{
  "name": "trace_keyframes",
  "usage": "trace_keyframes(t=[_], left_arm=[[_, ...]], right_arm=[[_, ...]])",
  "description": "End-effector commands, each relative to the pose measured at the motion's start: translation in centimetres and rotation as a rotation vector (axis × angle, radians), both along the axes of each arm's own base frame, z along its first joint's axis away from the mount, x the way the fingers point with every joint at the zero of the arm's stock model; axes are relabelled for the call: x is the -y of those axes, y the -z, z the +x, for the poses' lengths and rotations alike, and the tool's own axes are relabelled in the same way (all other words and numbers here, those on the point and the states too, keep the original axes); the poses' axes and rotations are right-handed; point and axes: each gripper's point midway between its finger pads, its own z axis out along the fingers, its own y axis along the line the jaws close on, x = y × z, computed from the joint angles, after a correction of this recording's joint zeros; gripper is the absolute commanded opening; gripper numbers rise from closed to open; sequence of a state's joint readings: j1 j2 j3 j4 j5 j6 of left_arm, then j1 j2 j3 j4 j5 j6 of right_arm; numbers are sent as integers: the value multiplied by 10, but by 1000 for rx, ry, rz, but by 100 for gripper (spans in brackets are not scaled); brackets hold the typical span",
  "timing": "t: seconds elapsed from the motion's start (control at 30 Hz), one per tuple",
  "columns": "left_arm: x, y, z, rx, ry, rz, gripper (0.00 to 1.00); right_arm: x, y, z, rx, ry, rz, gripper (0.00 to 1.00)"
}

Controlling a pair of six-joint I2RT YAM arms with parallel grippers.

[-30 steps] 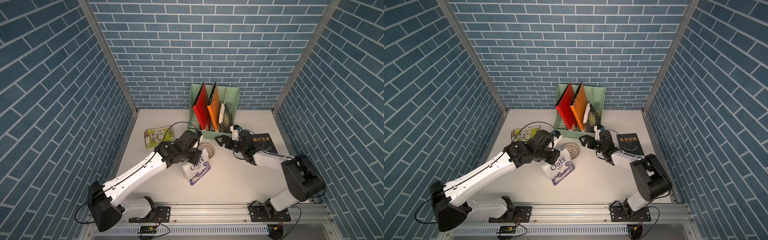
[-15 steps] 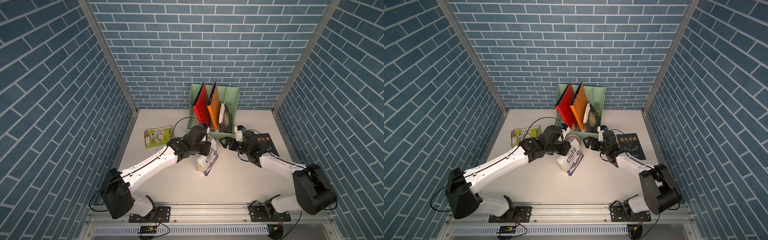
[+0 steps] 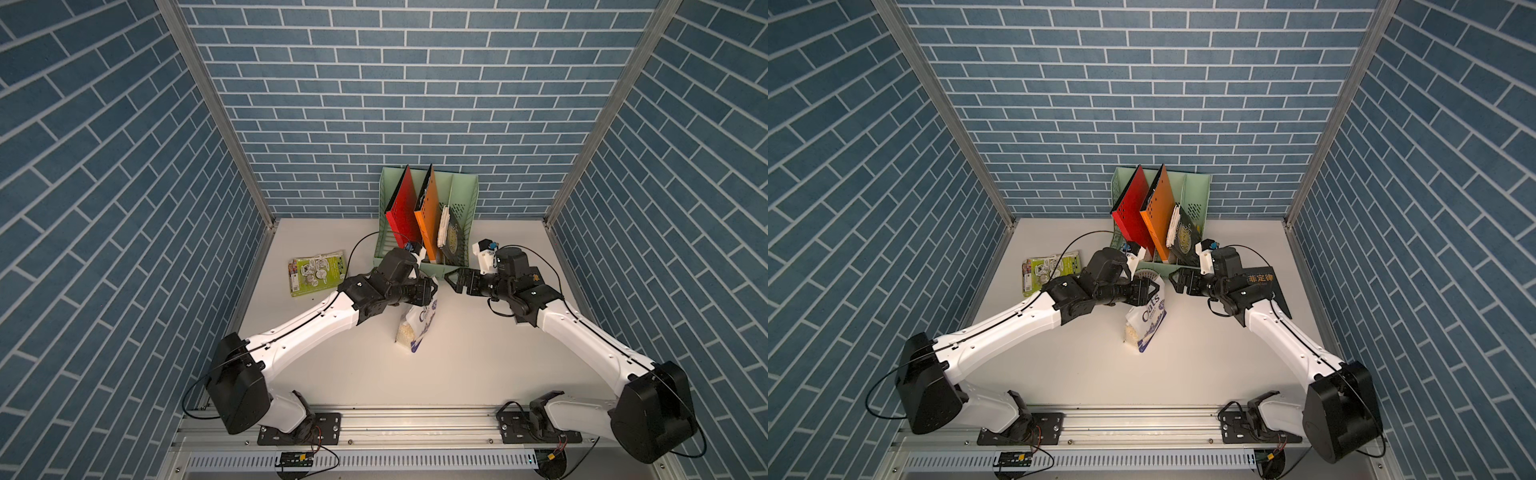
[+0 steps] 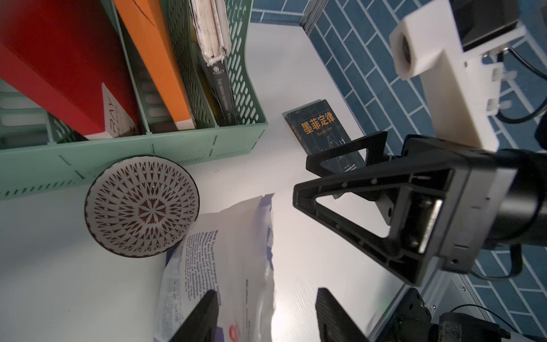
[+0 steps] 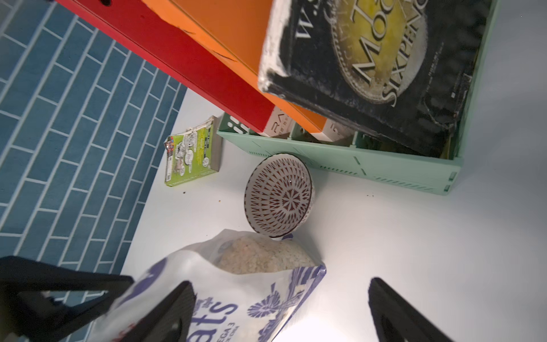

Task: Pour the oats into the breakfast bowl
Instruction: Place the oats bag at the center of the board, then open the oats bag at the center of the board.

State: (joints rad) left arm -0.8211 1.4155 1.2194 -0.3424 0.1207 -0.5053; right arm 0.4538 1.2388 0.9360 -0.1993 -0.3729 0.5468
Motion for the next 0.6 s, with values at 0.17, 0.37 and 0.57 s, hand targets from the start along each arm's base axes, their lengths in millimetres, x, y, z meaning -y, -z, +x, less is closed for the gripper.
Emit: trace_keyframes(t=[0.17, 0.37, 0.57], left_arm=[[-69, -8, -20, 75, -153, 19, 49], [-67, 36, -33, -9, -112, 43, 47], [-49, 42, -34, -19, -47, -8, 47]], right_arm=[[-47, -37, -47, -112, -135, 128, 87], [-79, -30, -56, -173, -173, 102, 78], [-85, -15, -62, -224, -167, 43, 66]])
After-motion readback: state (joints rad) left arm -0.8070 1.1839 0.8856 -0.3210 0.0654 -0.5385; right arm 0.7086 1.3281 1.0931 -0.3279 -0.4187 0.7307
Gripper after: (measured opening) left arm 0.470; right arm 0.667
